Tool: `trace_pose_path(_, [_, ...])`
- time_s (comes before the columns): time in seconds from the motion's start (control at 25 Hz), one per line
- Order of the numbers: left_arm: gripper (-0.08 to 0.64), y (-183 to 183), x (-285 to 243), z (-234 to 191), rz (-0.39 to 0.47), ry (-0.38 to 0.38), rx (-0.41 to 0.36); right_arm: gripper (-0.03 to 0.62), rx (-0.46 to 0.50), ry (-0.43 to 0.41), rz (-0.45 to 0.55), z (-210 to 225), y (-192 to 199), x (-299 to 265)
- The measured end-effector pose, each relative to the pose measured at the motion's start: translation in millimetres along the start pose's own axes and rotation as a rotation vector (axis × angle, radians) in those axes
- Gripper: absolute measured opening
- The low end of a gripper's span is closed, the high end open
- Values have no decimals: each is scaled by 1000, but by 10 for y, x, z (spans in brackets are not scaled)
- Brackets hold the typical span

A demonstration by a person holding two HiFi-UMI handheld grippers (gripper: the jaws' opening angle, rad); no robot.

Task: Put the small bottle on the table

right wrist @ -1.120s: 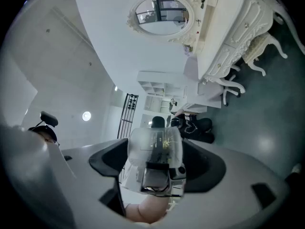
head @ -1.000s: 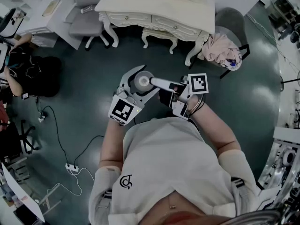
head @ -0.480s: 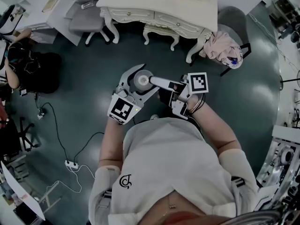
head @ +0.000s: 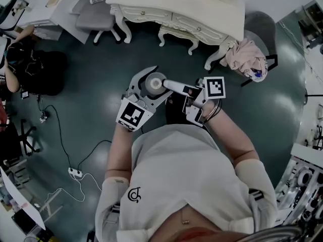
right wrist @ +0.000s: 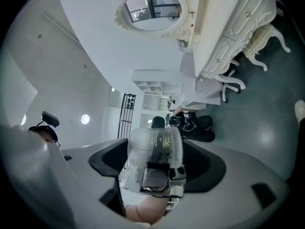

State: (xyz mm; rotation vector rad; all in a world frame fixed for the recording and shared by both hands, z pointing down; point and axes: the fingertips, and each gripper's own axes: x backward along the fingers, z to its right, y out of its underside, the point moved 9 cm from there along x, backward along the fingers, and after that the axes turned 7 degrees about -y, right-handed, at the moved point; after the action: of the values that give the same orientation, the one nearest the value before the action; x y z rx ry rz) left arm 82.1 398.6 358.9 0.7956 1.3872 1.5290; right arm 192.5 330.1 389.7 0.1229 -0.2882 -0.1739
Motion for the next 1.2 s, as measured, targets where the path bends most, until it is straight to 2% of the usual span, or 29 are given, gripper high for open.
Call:
trace_pose_path(0.36, [350,0,-980,-978,-12,-44,-16,360,-1,-21,-34,246,-1393,-254])
trace_pose_path(0.64, [350,10,-1830,-1681,-7,-25,-32,360,17,-21,-18,420,-2460,-331])
trace_pose_path(0.96, [350,92,-2519,-2190,-14,33,-16,360,34,10,63,589,-3201,-324])
trace_pose_path(1.2, [350,206,-2970,-2668,-20,126,-20,360,27,14,147,779,-3703,-436])
